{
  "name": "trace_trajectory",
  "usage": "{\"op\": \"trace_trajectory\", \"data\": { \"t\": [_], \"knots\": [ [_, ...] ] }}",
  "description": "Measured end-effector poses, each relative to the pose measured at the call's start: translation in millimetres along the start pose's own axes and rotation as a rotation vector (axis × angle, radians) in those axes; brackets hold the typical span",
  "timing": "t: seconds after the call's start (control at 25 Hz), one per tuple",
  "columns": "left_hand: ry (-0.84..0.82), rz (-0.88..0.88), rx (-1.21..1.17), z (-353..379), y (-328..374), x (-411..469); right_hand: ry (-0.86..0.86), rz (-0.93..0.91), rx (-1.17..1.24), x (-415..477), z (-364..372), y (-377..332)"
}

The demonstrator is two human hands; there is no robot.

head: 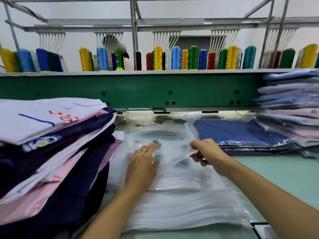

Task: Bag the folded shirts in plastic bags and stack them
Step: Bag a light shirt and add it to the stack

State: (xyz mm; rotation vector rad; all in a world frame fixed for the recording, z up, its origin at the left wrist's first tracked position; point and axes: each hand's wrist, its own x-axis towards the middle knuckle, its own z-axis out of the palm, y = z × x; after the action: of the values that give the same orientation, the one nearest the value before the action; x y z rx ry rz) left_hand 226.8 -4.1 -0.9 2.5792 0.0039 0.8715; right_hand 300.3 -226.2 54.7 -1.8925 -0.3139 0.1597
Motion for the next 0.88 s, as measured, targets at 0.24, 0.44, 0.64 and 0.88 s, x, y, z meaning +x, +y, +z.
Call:
{"op": "trace_trajectory", "data": {
  "t": [0.24,0.44,0.64,0.88],
  "knots": [
    [-0.25,0.157,-0.184,6.4,37.9,-4.8,-0.111,0.222,-0.131,-15.3,0.0,-3.7],
    [-0.013,0.283,-0.247,7.3,58.8,-4.7,-0.057,0.154,-0.096,-18.6,22.2,-8.3],
    [0.067,0.253,-0.156,7.4,61.7,-7.6,-0.036,0.17,-0.082,-20.0,28.7,-11.9],
    [0.122,0.263,-0.049,2.9,65.6,-8.8,0.061,0.179,0.023,-17.9,30.4,-10.5]
  ]
}}
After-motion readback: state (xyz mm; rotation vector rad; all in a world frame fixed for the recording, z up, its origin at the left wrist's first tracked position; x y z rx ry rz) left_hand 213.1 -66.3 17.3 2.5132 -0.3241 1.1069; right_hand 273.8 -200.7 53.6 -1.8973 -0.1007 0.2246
